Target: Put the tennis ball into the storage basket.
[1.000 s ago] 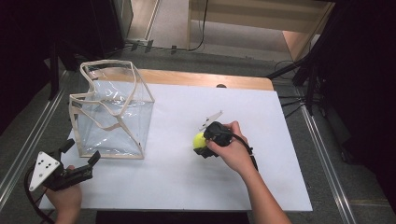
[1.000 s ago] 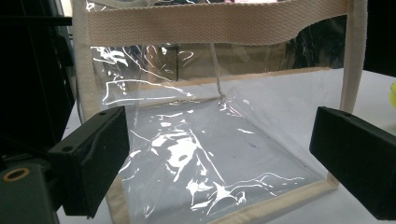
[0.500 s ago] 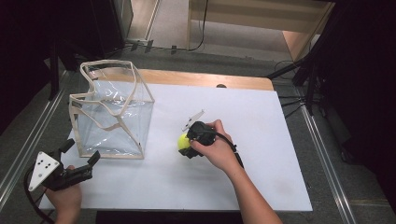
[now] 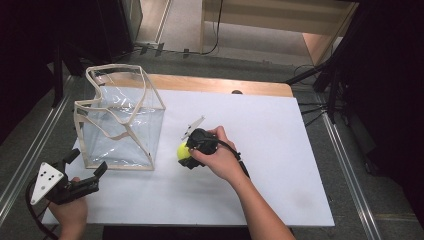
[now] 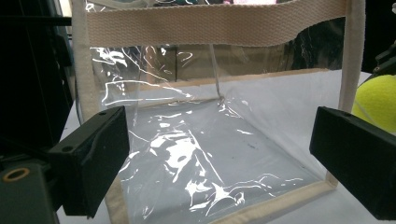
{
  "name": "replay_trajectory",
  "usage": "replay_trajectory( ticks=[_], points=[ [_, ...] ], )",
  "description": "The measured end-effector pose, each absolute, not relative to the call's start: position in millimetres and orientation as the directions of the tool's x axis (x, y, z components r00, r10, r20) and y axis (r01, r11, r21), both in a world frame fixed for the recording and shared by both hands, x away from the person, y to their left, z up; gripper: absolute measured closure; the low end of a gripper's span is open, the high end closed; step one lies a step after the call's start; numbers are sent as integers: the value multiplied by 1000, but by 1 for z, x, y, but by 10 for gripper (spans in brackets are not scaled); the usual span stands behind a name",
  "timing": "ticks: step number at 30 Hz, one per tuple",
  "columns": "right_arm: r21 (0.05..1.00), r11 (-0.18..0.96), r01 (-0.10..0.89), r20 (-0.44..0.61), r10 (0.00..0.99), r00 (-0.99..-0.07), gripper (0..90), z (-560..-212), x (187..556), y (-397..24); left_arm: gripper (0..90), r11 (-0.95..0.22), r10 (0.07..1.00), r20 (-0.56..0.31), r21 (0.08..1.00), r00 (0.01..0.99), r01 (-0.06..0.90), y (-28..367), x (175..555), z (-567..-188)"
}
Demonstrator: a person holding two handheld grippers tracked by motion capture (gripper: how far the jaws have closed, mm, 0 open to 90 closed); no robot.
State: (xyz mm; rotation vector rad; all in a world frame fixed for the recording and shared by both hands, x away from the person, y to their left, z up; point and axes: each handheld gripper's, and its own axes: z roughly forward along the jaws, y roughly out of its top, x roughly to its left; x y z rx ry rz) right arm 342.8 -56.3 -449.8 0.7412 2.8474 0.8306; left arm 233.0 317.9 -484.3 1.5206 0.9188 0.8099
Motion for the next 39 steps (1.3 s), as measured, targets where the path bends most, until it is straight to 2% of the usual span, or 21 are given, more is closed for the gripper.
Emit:
replay_trajectory(
  ticks=[12, 39],
  points=[
    [546, 733, 406, 72, 442, -894, 242, -441, 347, -35, 54, -65, 889, 3, 991, 459, 120, 318, 233, -484],
    [573, 724, 383, 81, 416, -906, 242, -406, 363, -18, 54, -41, 887, -19, 992, 462, 118, 321, 233, -484]
  ],
)
